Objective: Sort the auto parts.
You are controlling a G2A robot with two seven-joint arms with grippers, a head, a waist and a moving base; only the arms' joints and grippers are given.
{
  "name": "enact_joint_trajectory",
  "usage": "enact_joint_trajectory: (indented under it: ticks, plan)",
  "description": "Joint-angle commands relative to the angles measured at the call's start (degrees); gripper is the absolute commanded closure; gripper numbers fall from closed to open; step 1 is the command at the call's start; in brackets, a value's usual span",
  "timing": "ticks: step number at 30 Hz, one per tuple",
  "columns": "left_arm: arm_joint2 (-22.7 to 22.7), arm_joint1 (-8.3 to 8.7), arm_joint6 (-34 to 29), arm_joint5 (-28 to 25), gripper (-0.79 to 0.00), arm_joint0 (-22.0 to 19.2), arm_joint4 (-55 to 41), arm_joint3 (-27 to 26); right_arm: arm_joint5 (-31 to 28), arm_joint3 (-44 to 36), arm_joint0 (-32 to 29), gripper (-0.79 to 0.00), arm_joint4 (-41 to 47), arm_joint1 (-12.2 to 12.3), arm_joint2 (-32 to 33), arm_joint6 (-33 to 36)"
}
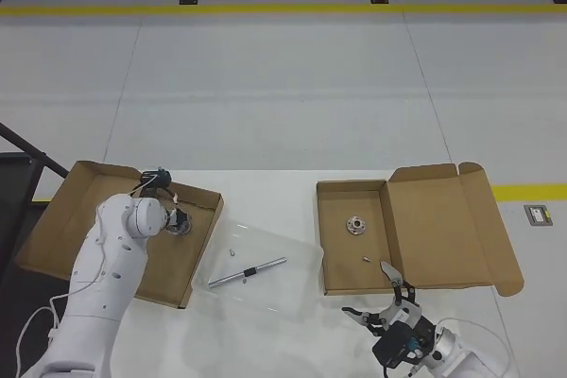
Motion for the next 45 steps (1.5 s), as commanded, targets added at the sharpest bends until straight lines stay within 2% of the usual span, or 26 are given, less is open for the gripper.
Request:
enact_joint_trajectory:
  ticks: [1,4,7,15,19,23,26,27,35,38,41,43,45]
  plan:
    - [-0.44,0.26,-0.52,0.15,-0.785,0.87,0.32,-2.19,0.00,0.00,0.00,-0.785,0.00,0.00,0.00,0.00]
    - [-1.83,0.78,-1.75,-0.05,-0.785,2.55,0.05,-6.74,0.00,0.00,0.00,-0.785,0.00,0.00,0.00,0.00]
    - [-3.78,1.43,-3.20,-0.85,-0.785,5.44,-0.69,-13.86,0.00,0.00,0.00,-0.785,0.00,0.00,0.00,0.00]
    - [-8.57,3.14,-8.71,-5.52,-0.785,21.08,-3.32,-46.12,0.00,0.00,0.00,-0.785,0.00,0.00,0.00,0.00]
    - [-7.45,3.73,-11.42,-12.26,-0.785,27.42,-3.71,-57.85,0.00,0.00,0.00,-0.785,0.00,0.00,0.00,0.00]
    - [-2.29,4.20,-13.75,-20.57,-0.785,30.19,1.21,-64.46,0.00,0.00,0.00,-0.785,0.00,0.00,0.00,0.00]
    - [3.06,4.40,-14.89,-27.03,-0.785,30.84,6.48,-65.91,0.00,0.00,0.00,-0.785,0.00,0.00,0.00,0.00]
    - [3.60,4.42,-15.02,-27.70,-0.785,30.83,6.94,-65.86,0.00,0.00,0.00,-0.785,0.00,0.00,0.00,0.00]
    - [3.60,4.42,-15.02,-27.70,-0.785,30.83,6.94,-65.86,0.00,0.00,0.00,-0.785,0.00,0.00,0.00,0.00]
    - [4.87,4.46,-12.72,-28.03,-0.785,31.16,10.14,-62.05,0.00,0.00,0.00,-0.785,0.00,0.00,0.00,0.00]
    - [7.90,4.16,-11.59,-29.72,-0.785,28.98,11.00,-57.64,0.00,0.00,0.00,-0.785,0.00,0.00,0.00,0.00]
    - [10.14,3.74,-11.10,-29.52,-0.622,26.96,10.94,-54.36,0.00,0.00,0.00,-0.785,0.00,0.00,0.00,0.00]
    - [12.66,3.20,-10.93,-29.81,-0.619,24.50,10.26,-51.10,0.00,0.00,0.00,-0.785,0.00,0.00,0.00,0.00]
